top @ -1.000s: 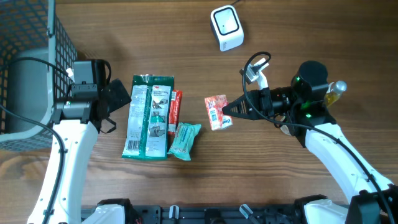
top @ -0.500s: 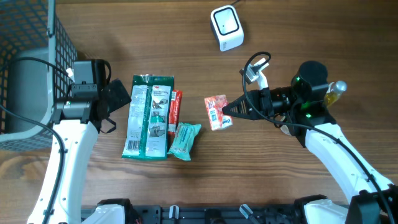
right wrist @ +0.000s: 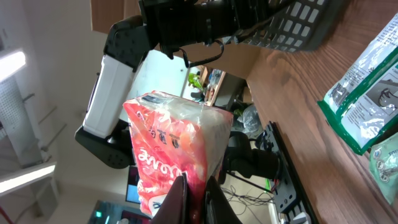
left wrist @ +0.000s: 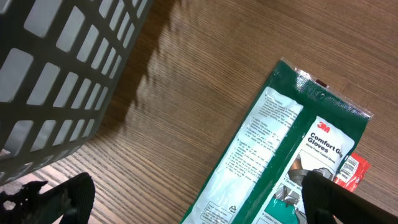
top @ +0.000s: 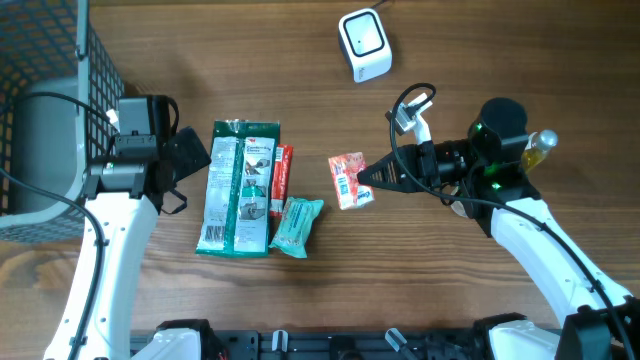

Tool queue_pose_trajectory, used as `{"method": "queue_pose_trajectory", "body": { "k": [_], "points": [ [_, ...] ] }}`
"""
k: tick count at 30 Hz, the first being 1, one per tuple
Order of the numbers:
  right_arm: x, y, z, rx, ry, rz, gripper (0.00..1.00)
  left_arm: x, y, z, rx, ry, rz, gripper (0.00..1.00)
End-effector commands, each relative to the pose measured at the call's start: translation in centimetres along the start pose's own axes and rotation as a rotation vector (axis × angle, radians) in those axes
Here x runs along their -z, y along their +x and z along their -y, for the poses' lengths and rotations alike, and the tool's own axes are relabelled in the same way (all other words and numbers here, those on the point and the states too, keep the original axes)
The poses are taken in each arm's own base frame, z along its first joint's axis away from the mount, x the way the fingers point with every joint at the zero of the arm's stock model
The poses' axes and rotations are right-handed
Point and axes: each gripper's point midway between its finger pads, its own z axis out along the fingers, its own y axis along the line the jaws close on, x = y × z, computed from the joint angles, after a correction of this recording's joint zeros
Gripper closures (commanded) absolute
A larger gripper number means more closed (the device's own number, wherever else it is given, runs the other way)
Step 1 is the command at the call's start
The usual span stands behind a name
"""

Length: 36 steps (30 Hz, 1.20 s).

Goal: Scan the item barcode
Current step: 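Lift the red box and rotate it in the right gripper, then hold the red box's barcode up to the white scanner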

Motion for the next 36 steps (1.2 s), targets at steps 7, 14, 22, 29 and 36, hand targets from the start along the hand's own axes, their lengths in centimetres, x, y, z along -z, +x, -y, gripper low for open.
{"method": "queue_pose_trajectory", "body": {
  "k": [7,14,22,29,36],
  "points": [
    [0.1,-0.4,0.8,0.067,0.032,0.057,0.96,0.1,-0.5,-0.2,0.019,-0.009,0.014,0.00],
    [1.2,-1.1,7.7,-0.008,0.237,0.277,0.96,0.1,-0.5,-0.2,0.019,-0.009,0.014,0.00],
    [3.9,2.5,17.3,-0.105,0.693,0.320,0.96,0.1,-0.5,-0.2,0.019,-0.009,0.014,0.00],
    [5.4,-0.3,15.2,-0.094,0.848,0.294,0.96,0.1,-0.5,-0.2,0.019,-0.009,0.014,0.00],
    [9.4,-6.0,5.9,0.022,1.137,0.281,0.96,0.1,-0.5,-0.2,0.019,-0.009,0.014,0.00]
  ]
}}
